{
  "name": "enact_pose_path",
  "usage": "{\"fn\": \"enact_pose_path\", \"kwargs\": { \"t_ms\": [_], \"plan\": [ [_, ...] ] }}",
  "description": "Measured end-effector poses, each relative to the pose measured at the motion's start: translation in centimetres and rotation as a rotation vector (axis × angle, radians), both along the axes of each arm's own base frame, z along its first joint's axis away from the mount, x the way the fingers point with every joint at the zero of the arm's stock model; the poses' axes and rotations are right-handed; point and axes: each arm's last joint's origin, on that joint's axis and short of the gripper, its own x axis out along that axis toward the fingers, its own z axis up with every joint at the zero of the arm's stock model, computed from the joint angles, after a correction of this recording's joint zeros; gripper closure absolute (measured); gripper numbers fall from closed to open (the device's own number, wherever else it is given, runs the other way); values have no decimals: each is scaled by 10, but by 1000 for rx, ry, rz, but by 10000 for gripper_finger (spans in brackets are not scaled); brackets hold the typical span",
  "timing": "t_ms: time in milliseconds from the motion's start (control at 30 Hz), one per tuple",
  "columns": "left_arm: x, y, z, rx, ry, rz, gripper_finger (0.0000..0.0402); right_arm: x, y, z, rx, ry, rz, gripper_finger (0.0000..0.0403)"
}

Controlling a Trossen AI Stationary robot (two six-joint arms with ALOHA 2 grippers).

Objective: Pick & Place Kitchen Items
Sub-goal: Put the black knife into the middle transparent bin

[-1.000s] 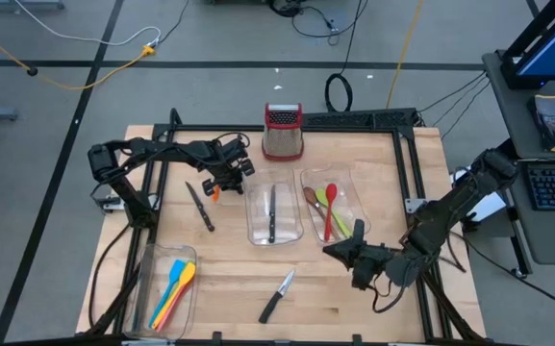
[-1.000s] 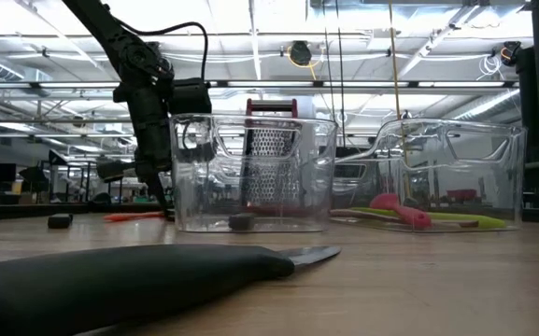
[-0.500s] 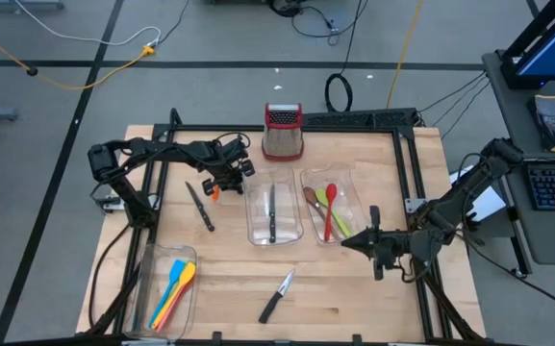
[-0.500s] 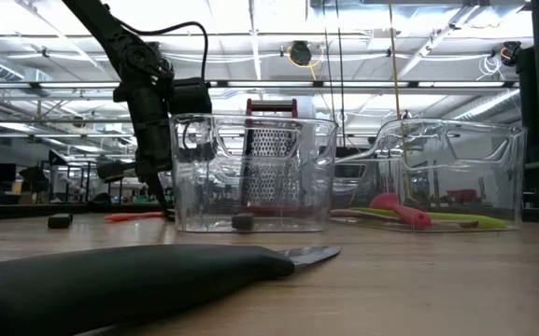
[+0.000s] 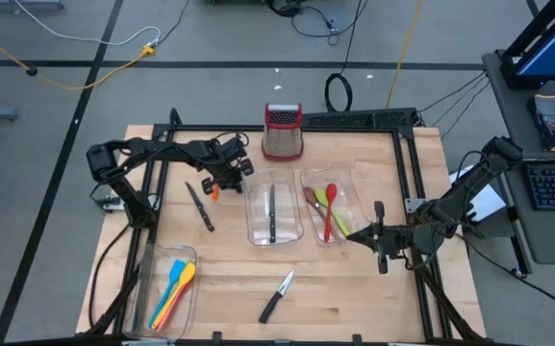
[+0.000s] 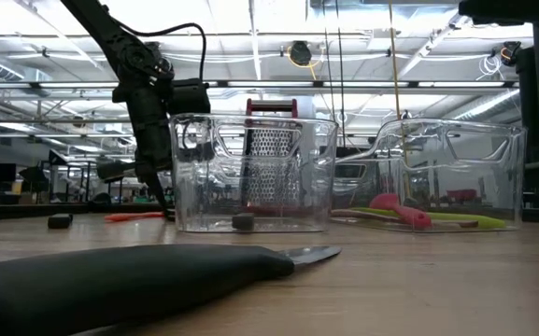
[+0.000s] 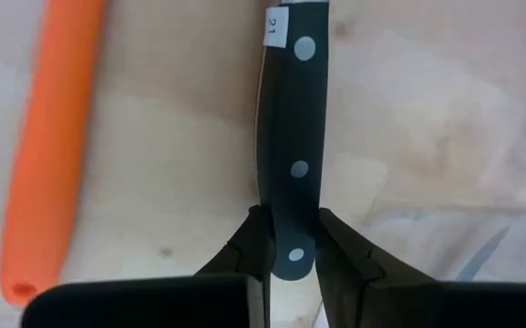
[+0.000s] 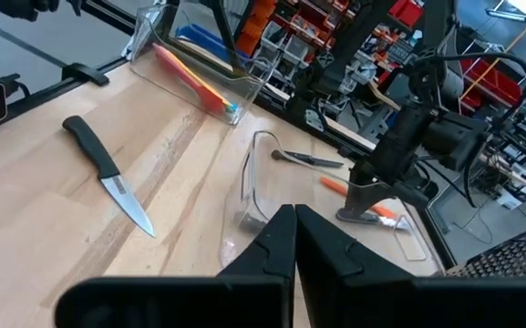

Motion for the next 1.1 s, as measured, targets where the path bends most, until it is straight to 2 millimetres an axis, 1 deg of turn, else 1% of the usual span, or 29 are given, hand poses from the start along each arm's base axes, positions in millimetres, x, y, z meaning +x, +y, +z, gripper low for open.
{"fn": "enact_pose_path", "kwargs": {
  "t_ms": [100, 400, 567, 800, 900, 1100],
  "plan": [
    [0, 1, 2, 19, -2, 7, 352, 0, 0, 0, 0, -1, 0, 403],
    [-4, 0, 15, 72, -18, 15, 359, 1, 0, 3, 32, -22, -2, 403],
    [-4, 0, 16, 78, -17, 13, 364, 1, 1, 4, 39, -29, -2, 403],
    [-6, -1, 16, 142, 35, -36, 368, 1, 1, 4, 39, -29, -2, 403],
    [-6, 0, 16, 172, 53, -30, 367, 1, 1, 4, 38, -29, -2, 403],
    [-8, 1, 19, 174, 32, -44, 366, 1, 1, 4, 36, -29, -1, 403]
  ]
}}
